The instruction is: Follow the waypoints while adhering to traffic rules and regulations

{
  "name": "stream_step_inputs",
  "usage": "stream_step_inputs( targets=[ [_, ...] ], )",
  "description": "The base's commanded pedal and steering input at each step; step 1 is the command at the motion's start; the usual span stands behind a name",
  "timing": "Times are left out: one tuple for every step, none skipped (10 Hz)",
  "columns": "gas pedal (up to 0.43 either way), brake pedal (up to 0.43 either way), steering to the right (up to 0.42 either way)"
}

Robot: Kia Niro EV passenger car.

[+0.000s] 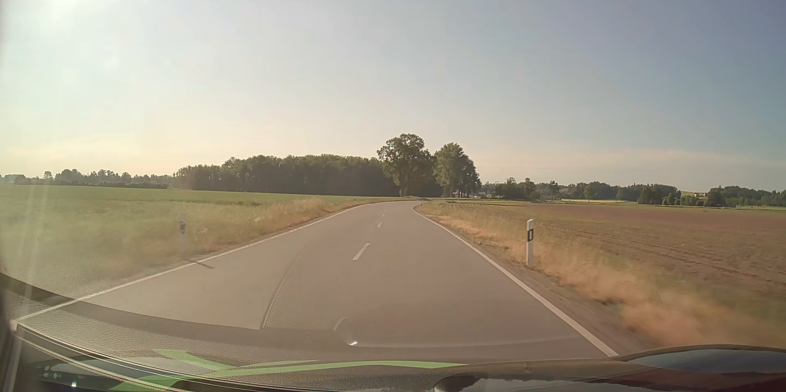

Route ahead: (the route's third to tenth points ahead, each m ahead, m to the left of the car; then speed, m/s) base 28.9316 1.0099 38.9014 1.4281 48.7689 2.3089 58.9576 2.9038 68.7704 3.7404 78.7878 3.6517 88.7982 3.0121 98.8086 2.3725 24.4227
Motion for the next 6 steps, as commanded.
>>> stream_step_inputs(
  targets=[
    [0.189, 0.000, -0.013],
    [0.189, 0.000, -0.013],
    [0.189, 0.000, -0.013],
    [0.189, 0.000, -0.012],
    [0.189, 0.000, -0.009],
    [0.189, 0.000, -0.006]
  ],
)
